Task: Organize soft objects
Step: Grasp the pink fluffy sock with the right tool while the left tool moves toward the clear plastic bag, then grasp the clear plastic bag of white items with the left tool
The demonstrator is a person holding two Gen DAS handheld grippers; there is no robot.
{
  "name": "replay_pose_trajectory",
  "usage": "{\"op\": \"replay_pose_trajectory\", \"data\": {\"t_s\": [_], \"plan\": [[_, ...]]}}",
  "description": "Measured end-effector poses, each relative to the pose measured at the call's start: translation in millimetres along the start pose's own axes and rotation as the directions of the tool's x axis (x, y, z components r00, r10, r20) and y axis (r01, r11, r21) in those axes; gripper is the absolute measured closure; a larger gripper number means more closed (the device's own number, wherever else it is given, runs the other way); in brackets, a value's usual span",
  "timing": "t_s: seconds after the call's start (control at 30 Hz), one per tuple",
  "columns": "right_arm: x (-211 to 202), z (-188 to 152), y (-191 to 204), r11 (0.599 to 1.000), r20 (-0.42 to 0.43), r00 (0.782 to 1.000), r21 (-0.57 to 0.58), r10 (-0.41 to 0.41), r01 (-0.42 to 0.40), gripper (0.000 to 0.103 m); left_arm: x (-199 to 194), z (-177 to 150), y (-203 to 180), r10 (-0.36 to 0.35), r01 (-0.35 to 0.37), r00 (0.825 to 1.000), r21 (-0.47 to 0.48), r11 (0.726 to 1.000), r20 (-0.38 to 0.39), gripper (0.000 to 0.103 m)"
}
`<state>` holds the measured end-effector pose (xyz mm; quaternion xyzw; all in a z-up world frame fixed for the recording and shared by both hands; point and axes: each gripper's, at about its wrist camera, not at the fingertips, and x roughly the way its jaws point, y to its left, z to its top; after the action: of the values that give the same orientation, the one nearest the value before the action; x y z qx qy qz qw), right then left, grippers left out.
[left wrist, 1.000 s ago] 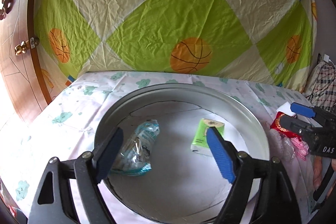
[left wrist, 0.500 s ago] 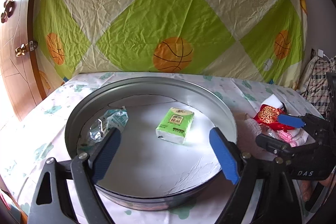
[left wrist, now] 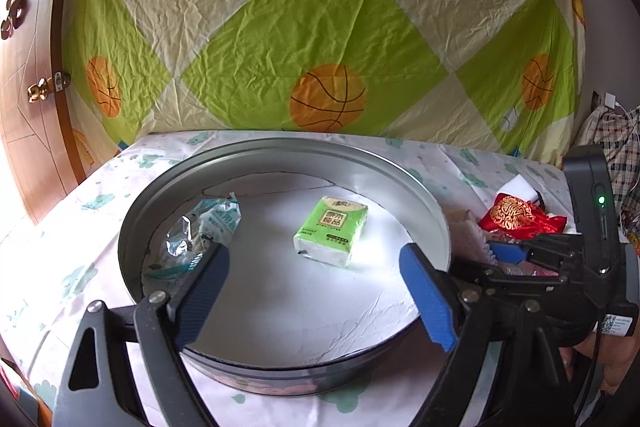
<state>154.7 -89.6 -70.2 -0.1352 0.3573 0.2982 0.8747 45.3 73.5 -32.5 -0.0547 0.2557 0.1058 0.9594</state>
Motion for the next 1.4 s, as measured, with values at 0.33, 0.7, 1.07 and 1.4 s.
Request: {"op": "replay_pose_trajectory", "data": {"t_s": [0.33,0.7,1.07,1.4], "plan": [[-65.5,-17.0,-29.0,0.993,0.183,0.983,0.119,-0.028,0.006,0.081,-4.5,0.2,-20.2,-0.035,0.035,0.999,0.015,0.999,0.014,0.015],[-119.4,-44.0,-85.6,0.954,0.294,0.932,0.270,-0.211,0.131,0.081,0.4,-1.5,-90.5,-0.125,0.125,0.992,0.120,0.985,-0.006,0.015],[-117.3,-65.9,-112.9,0.932,0.262,0.933,0.329,-0.248,0.155,0.081,30.9,-9.5,-155.4,-0.193,0.216,0.973,0.208,0.954,-0.127,0.016],[-114.4,-68.3,-121.8,0.919,0.240,0.937,0.363,-0.254,0.156,0.081,65.8,-8.7,-180.4,-0.246,0.302,0.931,0.188,0.935,-0.271,0.020]]}}
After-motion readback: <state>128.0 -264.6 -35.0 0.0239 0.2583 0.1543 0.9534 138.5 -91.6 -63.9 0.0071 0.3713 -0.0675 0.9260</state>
